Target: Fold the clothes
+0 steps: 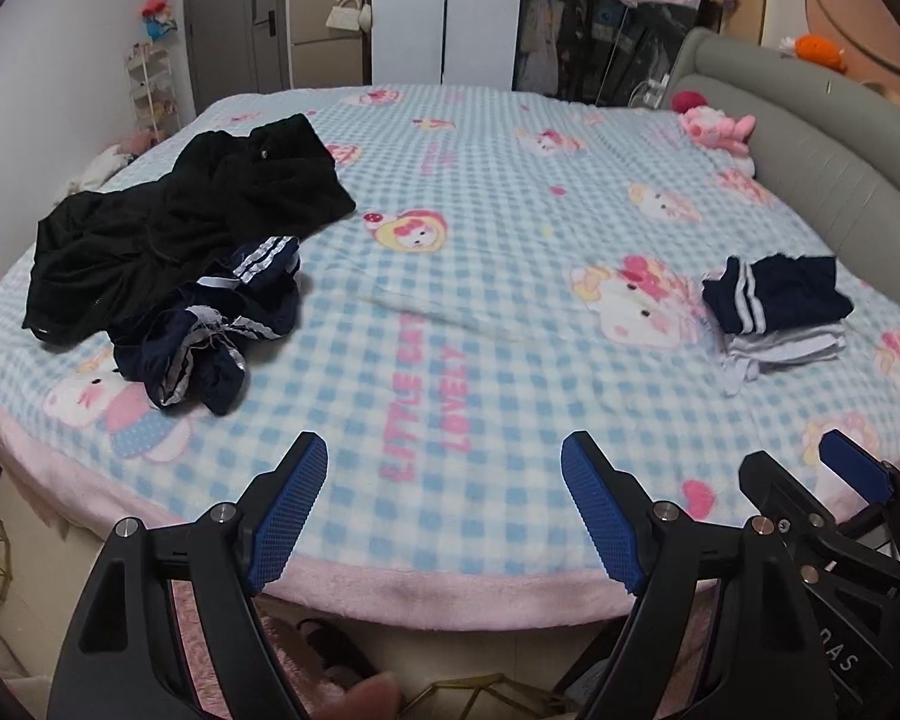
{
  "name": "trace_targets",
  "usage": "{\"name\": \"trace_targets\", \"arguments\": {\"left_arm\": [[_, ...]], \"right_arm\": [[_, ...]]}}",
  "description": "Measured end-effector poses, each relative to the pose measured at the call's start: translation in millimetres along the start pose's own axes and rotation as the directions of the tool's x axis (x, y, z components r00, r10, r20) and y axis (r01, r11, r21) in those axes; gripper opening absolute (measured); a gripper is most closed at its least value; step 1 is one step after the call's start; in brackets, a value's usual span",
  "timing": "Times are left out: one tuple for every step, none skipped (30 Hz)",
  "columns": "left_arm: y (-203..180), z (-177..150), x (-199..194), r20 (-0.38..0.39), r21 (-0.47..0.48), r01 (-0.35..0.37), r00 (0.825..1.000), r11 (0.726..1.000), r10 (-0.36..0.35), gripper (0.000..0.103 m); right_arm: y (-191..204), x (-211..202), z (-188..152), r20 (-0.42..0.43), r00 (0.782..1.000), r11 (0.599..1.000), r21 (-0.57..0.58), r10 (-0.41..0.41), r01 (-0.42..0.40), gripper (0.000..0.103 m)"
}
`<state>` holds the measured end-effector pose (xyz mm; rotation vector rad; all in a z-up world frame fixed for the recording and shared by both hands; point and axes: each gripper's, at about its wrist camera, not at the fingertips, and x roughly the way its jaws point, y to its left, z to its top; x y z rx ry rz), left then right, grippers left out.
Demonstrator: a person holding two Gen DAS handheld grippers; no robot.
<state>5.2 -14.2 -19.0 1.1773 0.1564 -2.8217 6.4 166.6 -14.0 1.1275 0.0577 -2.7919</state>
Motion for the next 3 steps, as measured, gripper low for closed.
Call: {"name": "trace_targets", "arguments": {"left_arm": [[-0.6, 0.3, -3.1, 0.012, 0.000, 0.005, 1.000, 1.000, -0.005, 0.083], [-1.8, -0.7, -5.2, 0.022, 0.005, 0.014, 1.000, 1.000, -0.014, 0.083], [-3.2, -1.9, -7.1, 0.032, 0.012, 0.023, 0.999, 1.000, -0.024, 0.083]], "right_arm": [[-1.5, -0.9, 0.4, 0.004, 1.000, 1.000, -0.002, 0.002, -0.002, 0.077], [-4.3, -1.1, 0.3, 0.001, 1.000, 1.000, 0.009, 0.020, -0.020, 0.077], [-6.8, -0.3, -0.2, -0.010, 0.999, 0.999, 0.026, 0.040, -0.040, 0.077]]}}
